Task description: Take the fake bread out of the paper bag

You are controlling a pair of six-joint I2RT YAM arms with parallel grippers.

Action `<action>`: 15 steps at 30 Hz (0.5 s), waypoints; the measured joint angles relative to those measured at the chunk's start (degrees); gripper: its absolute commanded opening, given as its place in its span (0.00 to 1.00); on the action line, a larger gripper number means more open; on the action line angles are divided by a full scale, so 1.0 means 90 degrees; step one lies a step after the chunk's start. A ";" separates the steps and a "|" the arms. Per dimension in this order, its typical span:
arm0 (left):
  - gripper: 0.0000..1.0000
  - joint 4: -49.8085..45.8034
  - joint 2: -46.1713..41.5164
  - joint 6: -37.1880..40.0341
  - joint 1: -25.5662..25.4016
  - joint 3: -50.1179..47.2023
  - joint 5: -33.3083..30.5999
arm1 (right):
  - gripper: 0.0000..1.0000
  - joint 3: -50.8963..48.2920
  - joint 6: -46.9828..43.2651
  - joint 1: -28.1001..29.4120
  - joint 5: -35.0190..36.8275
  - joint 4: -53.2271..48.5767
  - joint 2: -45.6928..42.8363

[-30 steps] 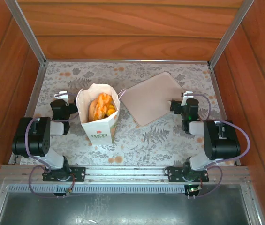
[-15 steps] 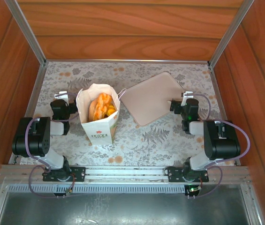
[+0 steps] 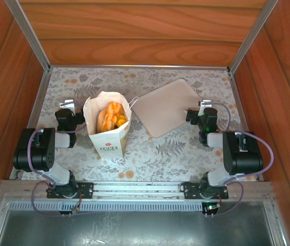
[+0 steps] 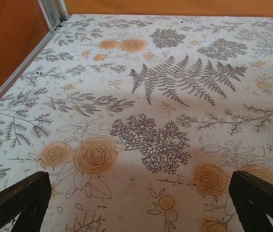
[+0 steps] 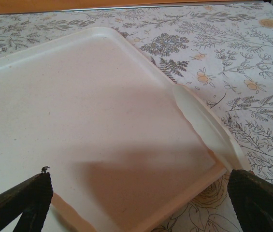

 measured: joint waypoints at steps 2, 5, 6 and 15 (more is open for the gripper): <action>1.00 0.0000 0.0000 -0.0002 0.0000 0.0000 0.0000 | 1.00 0.0000 -0.0002 0.0000 0.0000 0.0000 0.0000; 1.00 0.0000 0.0000 0.0000 0.0000 0.0000 0.0000 | 1.00 0.0000 0.0000 0.0002 0.0000 0.0000 0.0002; 1.00 0.0000 0.0000 0.0000 0.0000 0.0000 0.0000 | 1.00 0.0000 0.0000 0.0000 0.0000 0.0002 0.0000; 1.00 -0.0022 -0.0058 -0.0136 0.0019 -0.0005 -0.0194 | 1.00 0.0002 -0.0022 0.0000 -0.0068 -0.0019 0.0000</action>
